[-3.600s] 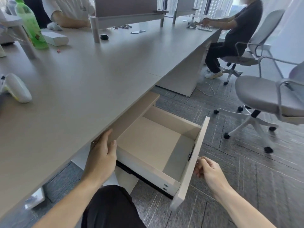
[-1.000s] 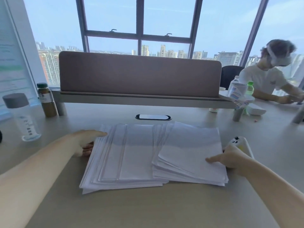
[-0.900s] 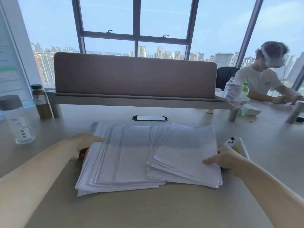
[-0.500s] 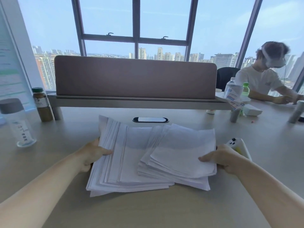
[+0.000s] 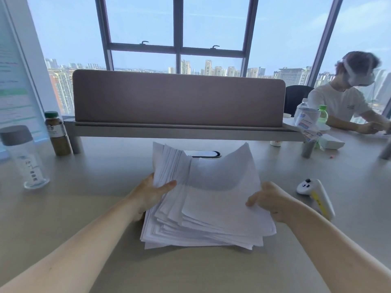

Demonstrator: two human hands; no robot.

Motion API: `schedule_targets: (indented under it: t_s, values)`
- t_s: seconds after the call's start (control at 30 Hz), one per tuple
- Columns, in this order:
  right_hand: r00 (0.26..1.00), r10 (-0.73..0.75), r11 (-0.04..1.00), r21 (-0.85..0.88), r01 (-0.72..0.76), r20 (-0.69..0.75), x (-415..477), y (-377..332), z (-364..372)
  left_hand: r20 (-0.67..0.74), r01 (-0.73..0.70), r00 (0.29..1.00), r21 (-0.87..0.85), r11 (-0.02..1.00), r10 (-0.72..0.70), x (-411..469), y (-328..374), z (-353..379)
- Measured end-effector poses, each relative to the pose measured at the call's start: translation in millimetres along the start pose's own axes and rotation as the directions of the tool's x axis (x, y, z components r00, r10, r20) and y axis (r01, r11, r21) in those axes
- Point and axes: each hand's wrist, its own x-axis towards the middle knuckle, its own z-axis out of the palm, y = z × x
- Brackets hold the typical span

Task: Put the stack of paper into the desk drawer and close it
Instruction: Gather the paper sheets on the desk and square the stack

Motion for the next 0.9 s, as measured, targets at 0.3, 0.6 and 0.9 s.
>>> schedule_targets:
  t_s: [0.3,0.6,0.9]
  values:
    - [0.997,-0.072,0.946,0.315,0.072,-0.013,-8.5,1.3,19.3,0.164,-0.152,0.975,0.015,0.988,0.147,1.7,4.1,17.6]
    - [0.820,-0.506,0.682,0.457,0.571,-0.270,-36.7,-51.2,-0.8,0.012,-0.419,0.906,-0.106,0.902,0.422,-24.1,41.1,1.9]
    - [0.556,-0.749,0.511,0.220,0.831,-0.360,-75.4,-61.8,26.3,-0.289,-0.491,0.864,-0.295,0.820,0.413,-33.6,48.2,14.9]
